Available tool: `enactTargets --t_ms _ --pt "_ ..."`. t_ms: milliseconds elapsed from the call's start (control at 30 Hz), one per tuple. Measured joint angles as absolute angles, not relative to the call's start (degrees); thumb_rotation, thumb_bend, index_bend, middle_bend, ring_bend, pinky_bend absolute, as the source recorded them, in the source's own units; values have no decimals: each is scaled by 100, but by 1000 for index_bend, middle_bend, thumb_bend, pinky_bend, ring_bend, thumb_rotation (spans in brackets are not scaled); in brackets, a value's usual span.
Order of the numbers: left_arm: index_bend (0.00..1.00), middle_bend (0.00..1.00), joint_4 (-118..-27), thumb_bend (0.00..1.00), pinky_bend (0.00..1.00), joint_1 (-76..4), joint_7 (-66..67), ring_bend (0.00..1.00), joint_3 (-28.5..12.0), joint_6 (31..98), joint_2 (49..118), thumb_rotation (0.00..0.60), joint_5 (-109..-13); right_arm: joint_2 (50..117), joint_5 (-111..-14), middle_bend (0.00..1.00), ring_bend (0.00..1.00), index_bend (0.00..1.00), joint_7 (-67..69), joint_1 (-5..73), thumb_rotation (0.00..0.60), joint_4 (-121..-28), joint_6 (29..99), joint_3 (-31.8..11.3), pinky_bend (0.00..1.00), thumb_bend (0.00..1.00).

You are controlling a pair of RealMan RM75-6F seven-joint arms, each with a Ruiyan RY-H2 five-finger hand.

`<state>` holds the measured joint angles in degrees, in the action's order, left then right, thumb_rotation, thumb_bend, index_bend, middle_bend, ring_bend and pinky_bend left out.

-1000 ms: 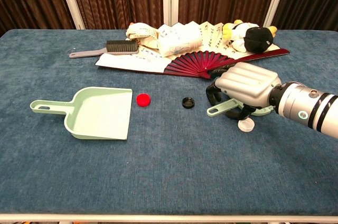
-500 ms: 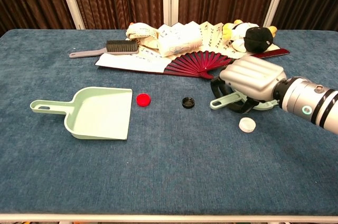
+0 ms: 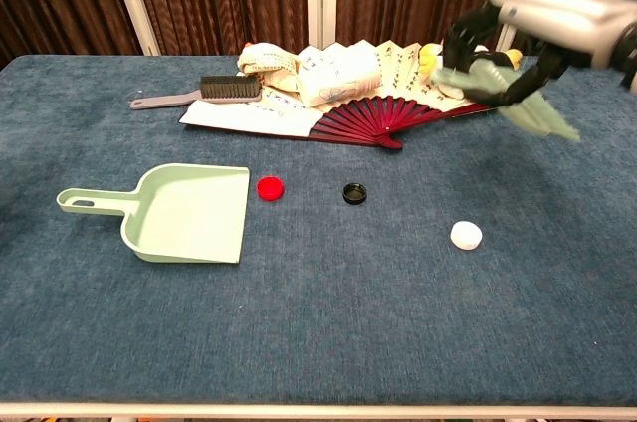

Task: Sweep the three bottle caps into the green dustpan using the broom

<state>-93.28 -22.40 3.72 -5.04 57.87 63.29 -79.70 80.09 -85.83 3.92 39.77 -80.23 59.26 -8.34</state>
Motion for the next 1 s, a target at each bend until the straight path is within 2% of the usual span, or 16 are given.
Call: enactTargets --t_ms 167,333,600,833,1000 --pt "355 315 -9262 147 171 -2582 841 234 -549 5326 6830 600 -7433 7603 -8485 656 323 748 962 3913 600 -8355 6036 -992 259 457" --pt "355 314 -9226 151 176 -2768 1493 234 -518 5182 7197 600 -7038 7434 -8483 656 323 748 1347 3854 600 -8417 6105 -1014 264 457" --pt "413 368 -9316 164 176 -2897 2479 234 -436 5434 7830 600 -6454 7436 -8514 656 323 749 1583 3823 600 -8269 6134 -959 265 457" --pt "423 375 -9109 250 208 -3026 2847 256 -509 5658 8384 600 -5945 7515 -8528 657 323 749 1587 3811 600 -8117 6162 -909 263 457" --pt "424 380 -9004 286 209 -3125 3123 256 -526 5729 8540 600 -5716 7522 -8516 657 323 750 1625 3805 600 -8087 6156 -894 261 456"
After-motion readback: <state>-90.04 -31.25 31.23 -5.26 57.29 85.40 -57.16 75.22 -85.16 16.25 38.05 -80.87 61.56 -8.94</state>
